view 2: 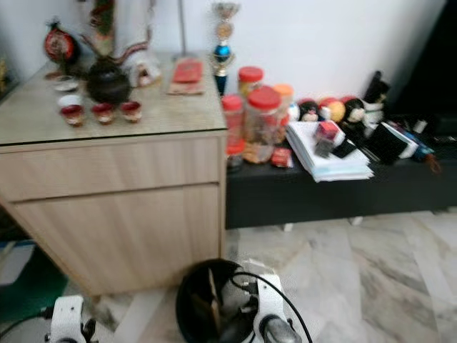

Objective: Picking trash to rubbish bin

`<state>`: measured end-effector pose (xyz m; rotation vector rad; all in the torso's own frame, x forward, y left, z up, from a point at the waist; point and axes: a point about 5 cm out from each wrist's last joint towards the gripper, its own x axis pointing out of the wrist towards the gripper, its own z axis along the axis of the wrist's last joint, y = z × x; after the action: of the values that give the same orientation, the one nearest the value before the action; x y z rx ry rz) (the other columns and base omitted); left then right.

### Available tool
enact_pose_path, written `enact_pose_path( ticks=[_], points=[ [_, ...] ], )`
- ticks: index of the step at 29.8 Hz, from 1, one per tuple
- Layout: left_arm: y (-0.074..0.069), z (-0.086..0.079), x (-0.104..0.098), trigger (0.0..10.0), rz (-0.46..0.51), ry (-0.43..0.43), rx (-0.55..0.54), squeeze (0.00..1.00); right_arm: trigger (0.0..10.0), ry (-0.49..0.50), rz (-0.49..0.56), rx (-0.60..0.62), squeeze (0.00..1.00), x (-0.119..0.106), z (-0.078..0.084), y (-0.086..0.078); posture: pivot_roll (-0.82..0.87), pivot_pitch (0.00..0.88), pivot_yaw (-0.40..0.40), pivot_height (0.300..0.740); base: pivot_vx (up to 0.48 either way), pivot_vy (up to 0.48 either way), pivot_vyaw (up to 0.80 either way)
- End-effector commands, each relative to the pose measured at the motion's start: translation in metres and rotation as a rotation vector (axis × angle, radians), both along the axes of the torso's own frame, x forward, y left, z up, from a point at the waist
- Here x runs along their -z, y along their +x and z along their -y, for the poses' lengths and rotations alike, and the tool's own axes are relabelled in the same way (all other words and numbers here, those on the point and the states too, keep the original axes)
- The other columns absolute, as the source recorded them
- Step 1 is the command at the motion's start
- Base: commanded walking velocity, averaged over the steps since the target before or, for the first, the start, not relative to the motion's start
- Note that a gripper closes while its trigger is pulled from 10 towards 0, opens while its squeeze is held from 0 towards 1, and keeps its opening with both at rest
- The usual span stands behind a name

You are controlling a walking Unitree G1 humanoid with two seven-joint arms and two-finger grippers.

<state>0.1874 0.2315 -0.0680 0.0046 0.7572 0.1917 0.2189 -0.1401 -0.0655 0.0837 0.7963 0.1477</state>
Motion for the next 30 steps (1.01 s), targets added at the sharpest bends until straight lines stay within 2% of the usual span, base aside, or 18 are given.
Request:
enact_pose_path(
  ticks=[1, 4, 6, 9, 15, 18, 30],
  points=[
    [-0.007, -0.010, 0.001, 10.0, -0.017, 0.017, -0.019, 0.00, 10.0, 0.057, 0.024, -0.063, 0.00, -0.007, -0.020, 0.009, -0.05, 0.000, -0.027, 0.740, 0.000, 0.000, 0.00],
    [-0.007, -0.010, 0.001, 10.0, -0.017, 0.016, -0.020, 0.00, 10.0, 0.069, 0.031, -0.085, 0.00, -0.009, -0.024, 0.012, -0.05, 0.000, -0.028, 0.740, 0.000, 0.000, 0.00],
    [-0.007, -0.010, 0.001, 10.0, -0.015, 0.013, -0.026, 0.00, 10.0, 0.076, 0.061, -0.159, 0.00, -0.016, -0.036, 0.021, -0.04, 0.002, -0.035, 0.740, 0.000, 0.000, 0.00],
    [-0.007, -0.010, 0.001, 10.0, -0.009, 0.008, -0.030, 0.00, 10.0, 0.089, 0.082, -0.210, 0.00, -0.023, -0.044, 0.030, -0.03, 0.006, -0.039, 0.740, 0.000, 0.000, 0.00],
    [-0.007, -0.010, 0.001, 10.0, -0.005, 0.002, -0.033, 0.00, 10.0, 0.108, 0.111, -0.266, 0.00, -0.032, -0.056, 0.039, -0.03, 0.010, -0.044, 0.740, 0.000, 0.000, 0.00],
    [-0.007, -0.010, 0.001, 10.0, -0.004, -0.004, -0.037, 0.00, 10.0, 0.121, 0.149, -0.354, 0.00, -0.042, -0.072, 0.047, -0.02, 0.012, -0.048, 0.740, 0.000, 0.000, 0.00],
    [-0.010, -0.010, 0.002, 10.0, -0.002, -0.008, -0.044, 0.00, 10.0, 0.141, 0.201, -0.394, 0.00, -0.056, -0.088, 0.058, -0.01, 0.028, -0.060, 0.740, 0.000, 0.000, 0.00]
  ],
)
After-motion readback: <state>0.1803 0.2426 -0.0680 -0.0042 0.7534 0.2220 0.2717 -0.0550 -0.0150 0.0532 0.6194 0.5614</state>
